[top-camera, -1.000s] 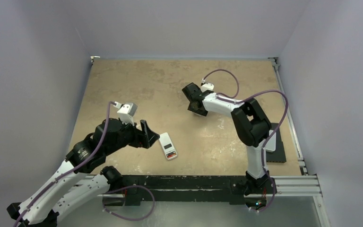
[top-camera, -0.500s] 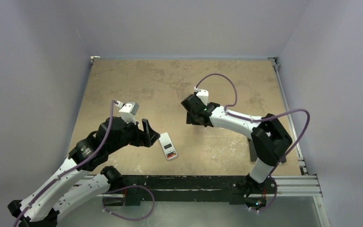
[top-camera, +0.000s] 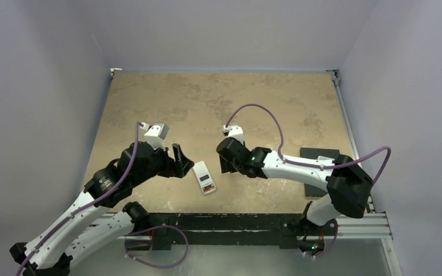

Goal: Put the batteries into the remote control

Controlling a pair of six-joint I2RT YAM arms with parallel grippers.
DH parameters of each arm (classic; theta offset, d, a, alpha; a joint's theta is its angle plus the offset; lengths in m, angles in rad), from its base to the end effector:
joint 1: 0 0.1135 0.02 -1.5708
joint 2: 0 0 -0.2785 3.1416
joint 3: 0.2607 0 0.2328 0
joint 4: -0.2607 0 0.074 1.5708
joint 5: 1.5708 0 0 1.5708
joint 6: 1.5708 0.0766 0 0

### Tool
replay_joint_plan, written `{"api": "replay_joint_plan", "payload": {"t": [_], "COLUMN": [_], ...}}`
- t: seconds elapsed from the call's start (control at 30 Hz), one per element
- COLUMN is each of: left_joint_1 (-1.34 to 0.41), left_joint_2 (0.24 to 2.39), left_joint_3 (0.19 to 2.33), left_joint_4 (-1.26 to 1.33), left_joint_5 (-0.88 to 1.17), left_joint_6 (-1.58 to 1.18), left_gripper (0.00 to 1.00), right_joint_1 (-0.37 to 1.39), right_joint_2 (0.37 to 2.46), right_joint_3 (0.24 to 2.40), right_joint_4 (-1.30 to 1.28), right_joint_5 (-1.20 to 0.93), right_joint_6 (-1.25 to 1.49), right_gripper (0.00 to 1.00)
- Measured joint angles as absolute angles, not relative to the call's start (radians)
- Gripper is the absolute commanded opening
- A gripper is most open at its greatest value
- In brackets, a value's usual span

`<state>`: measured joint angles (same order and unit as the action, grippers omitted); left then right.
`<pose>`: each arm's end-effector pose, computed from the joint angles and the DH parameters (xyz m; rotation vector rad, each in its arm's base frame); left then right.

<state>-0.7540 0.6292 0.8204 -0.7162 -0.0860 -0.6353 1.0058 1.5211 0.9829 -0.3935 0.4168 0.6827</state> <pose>0.1024 -0.0872 0.3037 0.0754 2.1818 -0.7331 0.1954 0.2503 0.2123 -0.2207 2.4006 0.2570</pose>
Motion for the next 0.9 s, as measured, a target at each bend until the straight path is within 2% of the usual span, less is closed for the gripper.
{"api": "replay_joint_plan", "payload": {"t": [0.5,0.9], "left_joint_1": [-0.754,-0.754], "left_joint_2": [0.631,0.628], "left_joint_3": [0.82,0.82], "left_joint_4": [-0.72,-0.72], "left_joint_5": [-0.089,-0.089], "left_joint_6": [-0.635,-0.635], "left_gripper": [0.81,0.81], "right_joint_1": [1.232,1.34], "right_joint_2": [1.488,1.599], "right_joint_3": [0.893,0.924], "right_joint_4": [-0.252,-0.238], "right_joint_5": [0.431,0.48], "right_joint_6": [0.697,0.711], "right_gripper": [0.24,0.25]}}
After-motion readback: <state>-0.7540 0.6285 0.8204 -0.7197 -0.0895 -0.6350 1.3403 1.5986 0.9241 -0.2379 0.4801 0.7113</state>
